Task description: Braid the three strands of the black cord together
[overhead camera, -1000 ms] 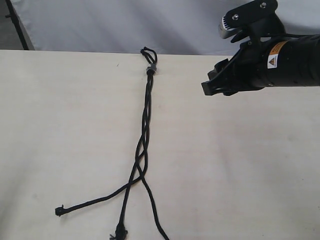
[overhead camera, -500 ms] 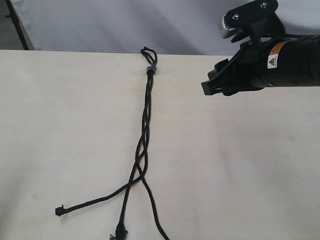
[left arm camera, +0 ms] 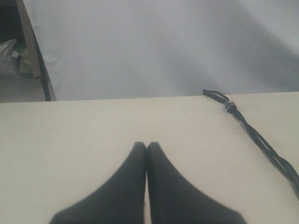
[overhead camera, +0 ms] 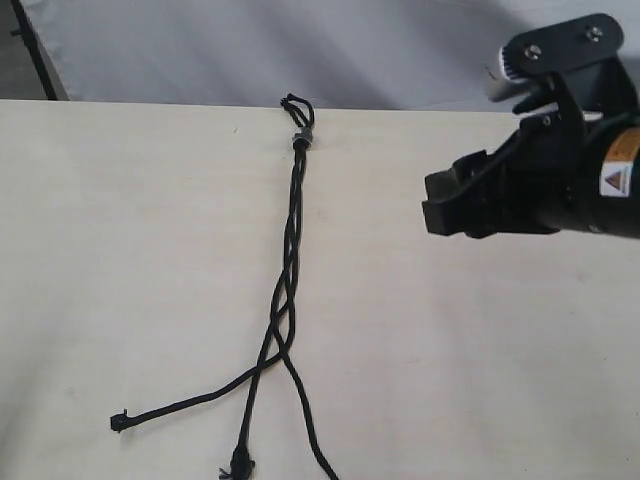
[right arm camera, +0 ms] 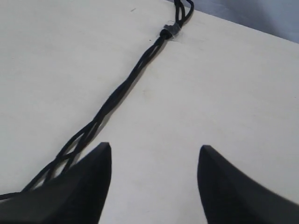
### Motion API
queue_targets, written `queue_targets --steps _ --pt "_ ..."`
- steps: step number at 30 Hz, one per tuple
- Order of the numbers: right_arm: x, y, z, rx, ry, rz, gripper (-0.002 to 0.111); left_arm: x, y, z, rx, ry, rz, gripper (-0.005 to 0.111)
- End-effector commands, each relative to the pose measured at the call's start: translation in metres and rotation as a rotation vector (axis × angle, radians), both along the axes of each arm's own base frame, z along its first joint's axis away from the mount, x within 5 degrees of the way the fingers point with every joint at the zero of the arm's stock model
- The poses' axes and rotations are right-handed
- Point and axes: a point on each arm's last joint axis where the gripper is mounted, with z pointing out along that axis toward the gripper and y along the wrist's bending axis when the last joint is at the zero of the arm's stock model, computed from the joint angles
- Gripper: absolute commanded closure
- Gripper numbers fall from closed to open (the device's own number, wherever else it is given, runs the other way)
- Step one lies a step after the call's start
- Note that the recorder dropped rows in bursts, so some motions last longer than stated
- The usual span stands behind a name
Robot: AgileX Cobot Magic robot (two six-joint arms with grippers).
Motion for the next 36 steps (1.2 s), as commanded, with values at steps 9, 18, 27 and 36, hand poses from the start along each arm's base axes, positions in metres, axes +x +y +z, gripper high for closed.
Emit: queue_targets --steps 9,18,27,36 --pt "-0.081 -0.028 -0.044 0.113 -0.032 -0.005 0.055 0.0 0.0 -0.001 -0.012 0.002 0.001 0.107" --pt "-0.123 -0.046 -0.073 0.192 -0.11 -0.021 0.055 0.0 0.0 -0.001 -0.012 0.002 0.001 0.107" --pt "-0.143 -0.057 -0.076 0.256 -0.255 -0.026 0.055 0.0 0.0 -0.001 -0.012 0.002 0.001 0.107" --pt "-0.154 -0.082 -0.076 0.299 -0.469 -0.31 0.055 0.0 0.0 -0.001 -0.012 0.002 0.001 0.107"
